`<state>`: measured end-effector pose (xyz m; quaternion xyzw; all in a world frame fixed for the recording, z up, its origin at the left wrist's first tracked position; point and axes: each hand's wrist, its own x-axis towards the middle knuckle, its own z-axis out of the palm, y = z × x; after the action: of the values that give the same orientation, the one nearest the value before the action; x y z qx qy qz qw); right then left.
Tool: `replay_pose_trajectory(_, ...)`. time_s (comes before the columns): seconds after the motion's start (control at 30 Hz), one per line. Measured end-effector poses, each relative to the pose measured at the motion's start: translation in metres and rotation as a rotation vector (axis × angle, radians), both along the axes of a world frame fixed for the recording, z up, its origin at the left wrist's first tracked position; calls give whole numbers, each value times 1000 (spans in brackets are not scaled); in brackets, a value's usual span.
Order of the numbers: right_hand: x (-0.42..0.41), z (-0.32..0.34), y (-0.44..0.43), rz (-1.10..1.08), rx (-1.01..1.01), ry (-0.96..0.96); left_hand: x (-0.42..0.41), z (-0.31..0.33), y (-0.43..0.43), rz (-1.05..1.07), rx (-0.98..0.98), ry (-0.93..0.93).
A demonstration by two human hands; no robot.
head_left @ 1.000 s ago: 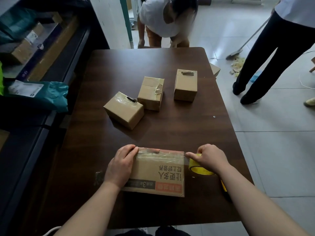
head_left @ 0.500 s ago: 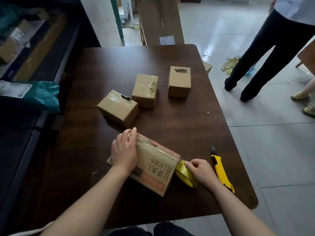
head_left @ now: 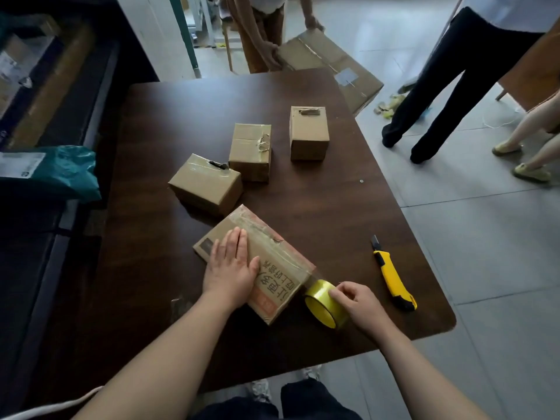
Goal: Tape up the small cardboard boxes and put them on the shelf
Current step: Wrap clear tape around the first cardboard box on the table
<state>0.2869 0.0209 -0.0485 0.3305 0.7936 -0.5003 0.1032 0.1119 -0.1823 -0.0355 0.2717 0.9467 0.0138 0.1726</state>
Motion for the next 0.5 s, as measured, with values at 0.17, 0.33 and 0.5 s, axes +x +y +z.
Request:
replay_pose_trajectory(0.17, 13, -13, -12, -24, 39, 30, -8, -1, -1, -46, -41, -2)
replay_pose_trajectory(0.33, 18, -19, -15, 1, 71, -44, -10, 1, -1, -55, -82, 14)
replay_pose_trajectory(0.5, 11, -15, -11, 111, 73, -61, 3, 6, 6, 52, -79, 107)
